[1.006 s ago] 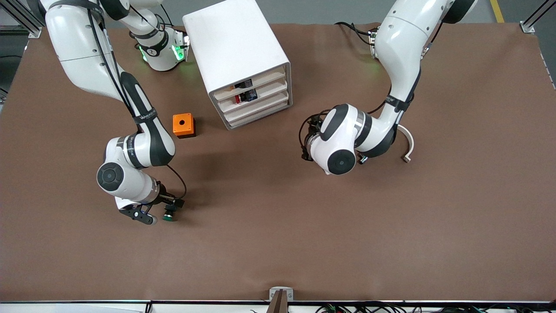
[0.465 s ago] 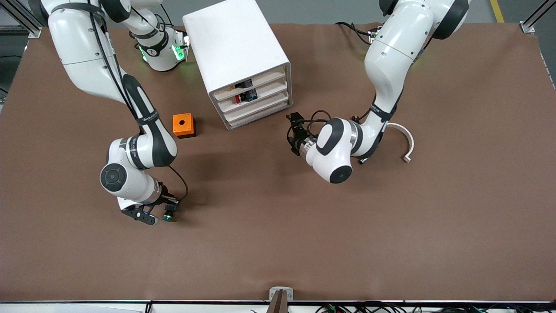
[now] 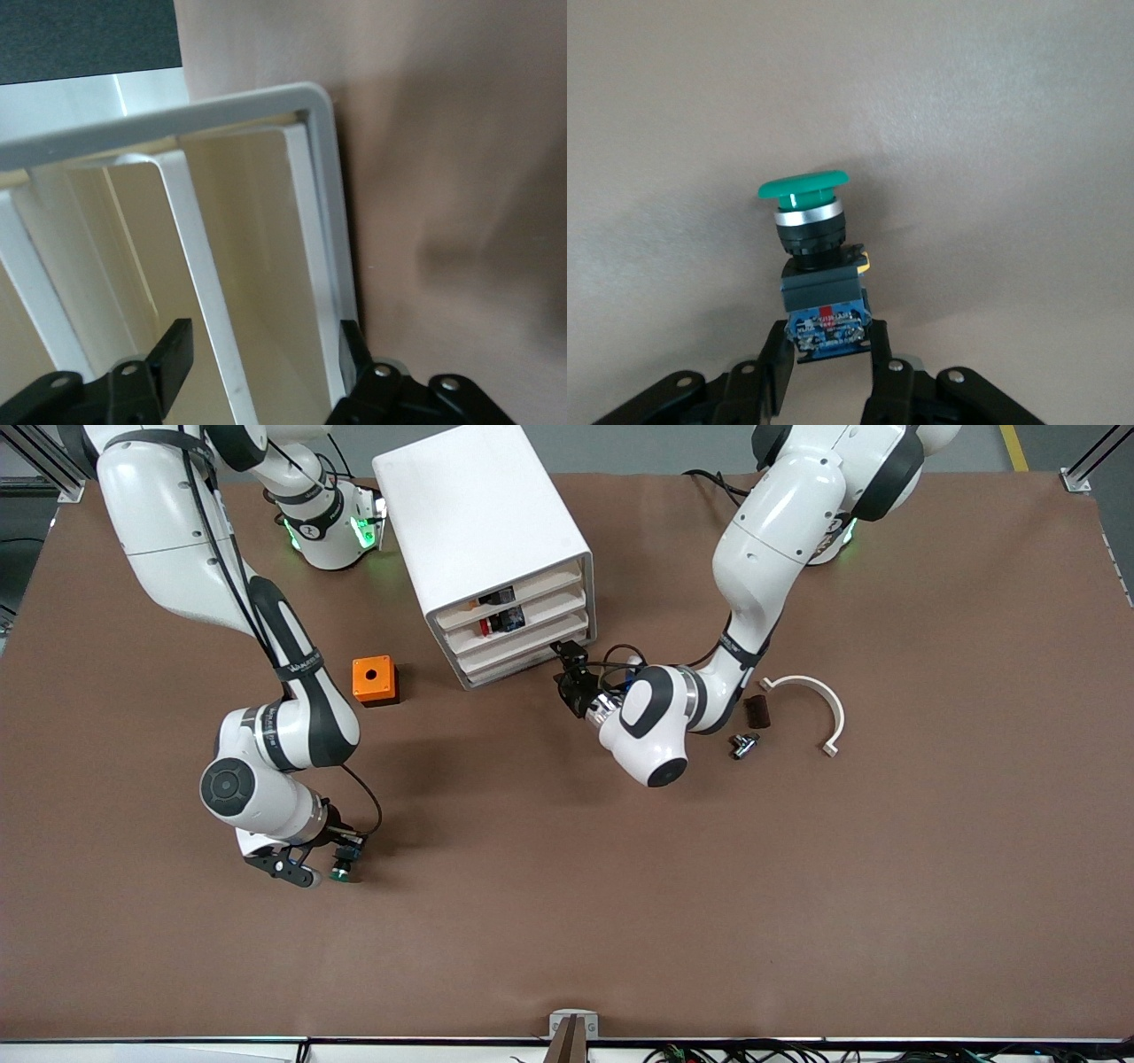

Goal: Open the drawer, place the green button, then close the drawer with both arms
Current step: 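Pull the drawer open with the left gripper while the right gripper lifts the button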

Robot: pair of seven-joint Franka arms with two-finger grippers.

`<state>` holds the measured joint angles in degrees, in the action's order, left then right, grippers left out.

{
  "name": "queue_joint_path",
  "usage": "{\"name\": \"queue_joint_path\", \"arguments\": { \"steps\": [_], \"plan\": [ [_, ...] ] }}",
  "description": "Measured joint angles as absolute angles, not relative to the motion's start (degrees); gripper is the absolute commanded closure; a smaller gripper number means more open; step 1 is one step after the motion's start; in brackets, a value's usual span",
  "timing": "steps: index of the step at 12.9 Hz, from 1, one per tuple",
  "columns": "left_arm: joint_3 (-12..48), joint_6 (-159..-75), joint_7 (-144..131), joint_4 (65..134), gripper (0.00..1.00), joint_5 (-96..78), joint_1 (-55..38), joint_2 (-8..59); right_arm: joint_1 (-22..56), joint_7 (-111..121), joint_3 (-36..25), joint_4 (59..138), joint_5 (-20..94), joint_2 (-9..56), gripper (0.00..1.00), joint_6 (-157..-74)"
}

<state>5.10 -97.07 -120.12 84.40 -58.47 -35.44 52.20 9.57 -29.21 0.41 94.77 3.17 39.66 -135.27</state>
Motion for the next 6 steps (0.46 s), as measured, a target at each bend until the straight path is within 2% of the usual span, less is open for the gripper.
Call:
{"name": "queue_joint_path", "arguments": {
  "steps": [2,3,6],
  "plan": [
    [5.2,-96.7,-120.6,84.4,0.39,-61.3,-36.6,52.3,9.6,-31.3,0.5,92.9,3.3,39.6,0.97,-131.4],
    [5.3,-96.5,-121.3,84.3,0.47,-61.9,-37.0,52.3,9.6,-34.3,1.1,92.0,3.3,39.5,0.96,-129.6],
    [5.5,-96.3,-122.1,84.3,0.83,-62.0,-38.5,52.3,9.7,-45.3,4.2,90.4,3.3,38.3,0.97,-126.9]
  ]
}}
